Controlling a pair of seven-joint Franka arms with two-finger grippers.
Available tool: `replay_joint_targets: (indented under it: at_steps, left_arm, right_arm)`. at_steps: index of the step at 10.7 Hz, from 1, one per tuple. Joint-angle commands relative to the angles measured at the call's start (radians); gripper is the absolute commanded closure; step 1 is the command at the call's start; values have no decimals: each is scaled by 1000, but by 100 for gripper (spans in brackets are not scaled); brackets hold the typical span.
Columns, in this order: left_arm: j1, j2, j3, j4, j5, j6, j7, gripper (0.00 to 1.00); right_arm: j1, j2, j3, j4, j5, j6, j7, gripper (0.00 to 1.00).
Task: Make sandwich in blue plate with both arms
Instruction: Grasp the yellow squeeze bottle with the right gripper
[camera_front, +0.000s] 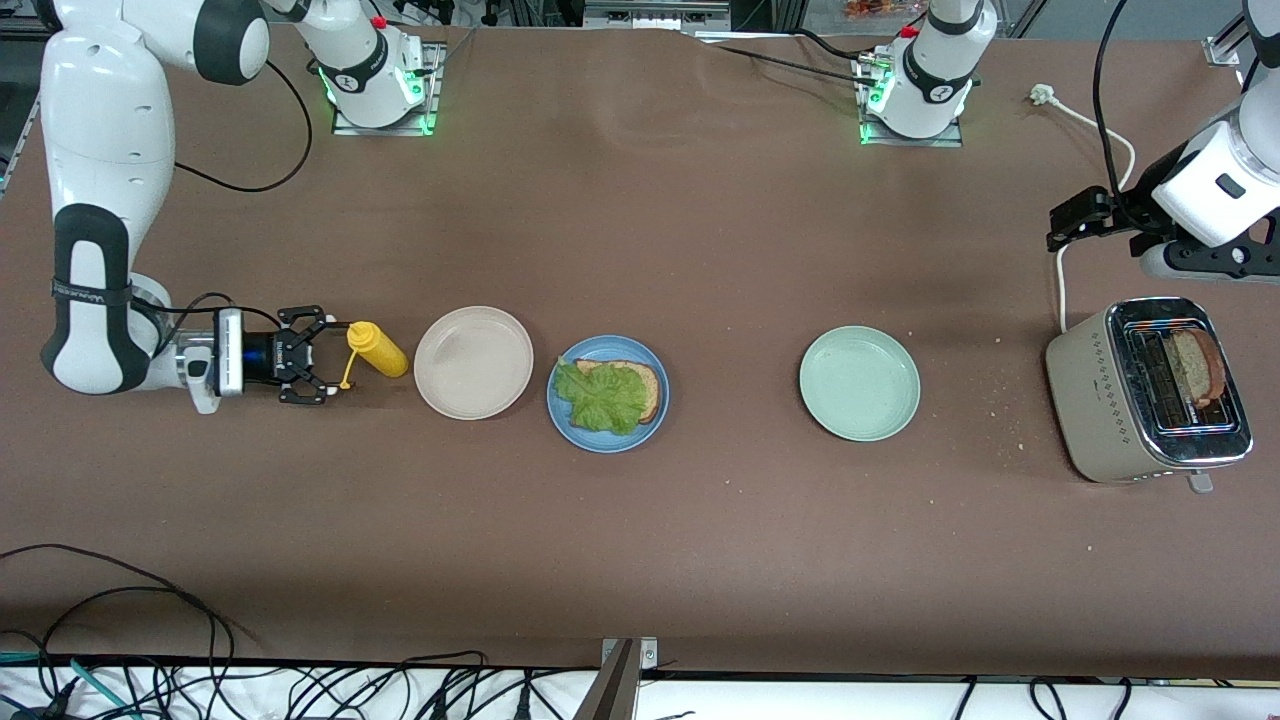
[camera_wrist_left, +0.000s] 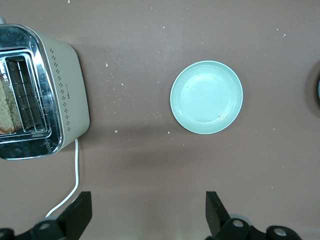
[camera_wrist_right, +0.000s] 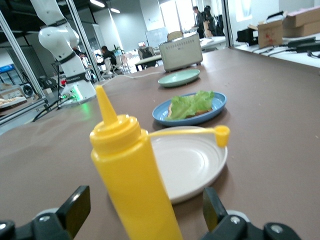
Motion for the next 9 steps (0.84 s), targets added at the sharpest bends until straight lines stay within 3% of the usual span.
replay_joint_targets:
  at_steps: [1, 3, 4, 5, 6, 9]
  left_arm:
    - [3, 4, -3, 19, 14, -17, -9, 0]
    - [3, 2, -3, 19, 14, -17, -9, 0]
    - [1, 4, -3, 19, 14, -17, -9, 0]
    - [3, 2, -3, 19, 14, -17, -9, 0]
    - [3, 4, -3, 19, 14, -17, -9, 0]
    - [0, 4, -3, 19, 14, -17, -9, 0]
  right_arm:
    - [-17, 17, 37, 10, 26, -49, -27, 0]
    - [-15, 34, 40, 13, 27, -66, -27, 0]
    - [-15, 34, 52, 16, 27, -62, -15, 15]
    - [-15, 34, 53, 14, 26, -57, -11, 58]
    - [-15, 48, 53, 16, 24, -57, -10, 80]
    - [-15, 56, 48, 22, 18, -52, 56, 88]
